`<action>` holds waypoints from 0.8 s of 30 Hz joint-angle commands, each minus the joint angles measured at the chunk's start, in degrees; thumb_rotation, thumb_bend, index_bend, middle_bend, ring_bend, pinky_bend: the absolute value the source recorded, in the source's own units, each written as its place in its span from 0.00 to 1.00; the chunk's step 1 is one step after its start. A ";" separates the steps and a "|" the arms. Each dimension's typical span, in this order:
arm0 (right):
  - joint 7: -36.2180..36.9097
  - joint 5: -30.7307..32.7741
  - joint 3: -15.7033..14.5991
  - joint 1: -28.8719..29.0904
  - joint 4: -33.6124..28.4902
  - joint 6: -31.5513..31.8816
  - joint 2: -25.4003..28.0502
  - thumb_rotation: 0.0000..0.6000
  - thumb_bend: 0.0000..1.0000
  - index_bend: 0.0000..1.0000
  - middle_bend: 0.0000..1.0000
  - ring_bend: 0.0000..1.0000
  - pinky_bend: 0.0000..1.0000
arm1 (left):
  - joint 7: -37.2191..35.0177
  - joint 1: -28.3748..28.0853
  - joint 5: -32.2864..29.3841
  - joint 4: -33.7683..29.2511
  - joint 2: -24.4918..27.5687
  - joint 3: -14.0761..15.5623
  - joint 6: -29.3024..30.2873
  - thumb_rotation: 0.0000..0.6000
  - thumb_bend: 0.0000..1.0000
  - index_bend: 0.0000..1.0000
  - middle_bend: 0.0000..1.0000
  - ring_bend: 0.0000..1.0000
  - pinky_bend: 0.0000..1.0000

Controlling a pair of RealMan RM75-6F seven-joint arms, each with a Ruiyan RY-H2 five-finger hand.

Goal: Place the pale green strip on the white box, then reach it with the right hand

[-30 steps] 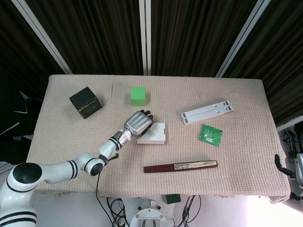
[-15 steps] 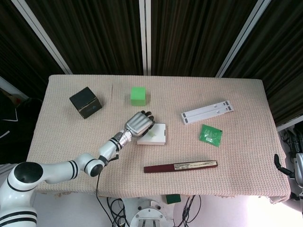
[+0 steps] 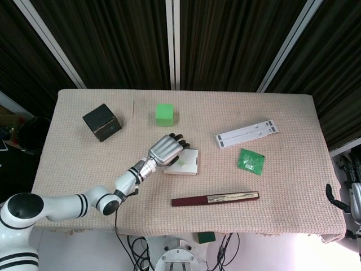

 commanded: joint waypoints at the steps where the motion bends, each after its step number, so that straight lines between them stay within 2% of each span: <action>1: -0.10 -0.31 -0.03 0.12 -0.11 0.05 0.04 0.71 0.43 0.00 0.00 0.00 0.00 | -0.10 1.52 0.93 -4.79 3.15 0.29 2.53 1.00 0.44 0.27 0.32 0.18 0.30; 3: 0.02 -0.77 -0.10 0.26 -0.09 0.06 0.04 0.71 0.43 0.00 0.00 0.00 0.00 | 0.04 2.80 1.38 -7.35 5.00 0.74 4.31 1.00 0.40 0.27 0.32 0.18 0.30; 6: -0.01 -1.94 -0.42 0.79 -0.24 -0.36 0.11 0.71 0.42 0.00 0.00 0.00 0.00 | 0.19 6.25 2.44 -11.93 8.36 2.17 8.90 1.00 0.27 0.28 0.32 0.18 0.30; 10: -1.99 -5.62 -1.09 2.69 -1.40 -1.53 0.65 0.71 0.41 0.00 0.00 0.00 0.00 | -0.03 12.62 4.96 -16.30 12.86 5.84 16.42 1.00 0.14 0.29 0.31 0.18 0.30; 13: -4.71 -9.97 -1.55 5.44 -3.58 -3.46 1.33 0.71 0.41 0.00 0.00 0.00 0.00 | -1.14 17.96 6.64 -17.61 15.73 9.45 21.46 1.00 0.08 0.29 0.30 0.16 0.28; 16: -7.81 -14.04 -1.97 9.75 -6.78 -8.45 1.90 0.71 0.49 0.00 0.00 0.00 0.00 | -3.81 23.58 8.64 -16.53 18.45 13.61 25.72 1.00 0.07 0.27 0.24 0.09 0.24; 19: -11.55 -15.99 -2.02 14.25 -9.97 -14.98 1.83 0.71 0.59 0.00 0.00 0.00 0.00 | -6.72 28.35 9.44 -15.13 20.92 16.04 29.51 1.00 0.06 0.20 0.19 0.06 0.21; 22: -16.99 -15.61 -1.72 18.49 -14.00 -22.34 0.83 0.71 0.65 0.00 0.00 0.00 0.00 | -11.05 32.86 9.98 -12.54 22.52 17.02 33.71 0.98 0.06 0.10 0.17 0.06 0.20; 24: -20.56 -13.53 -1.11 21.08 -16.21 -27.38 -0.19 0.71 0.67 0.00 0.00 0.00 0.00 | -13.73 35.20 9.37 -10.93 23.35 17.15 35.27 0.97 0.06 0.07 0.16 0.06 0.20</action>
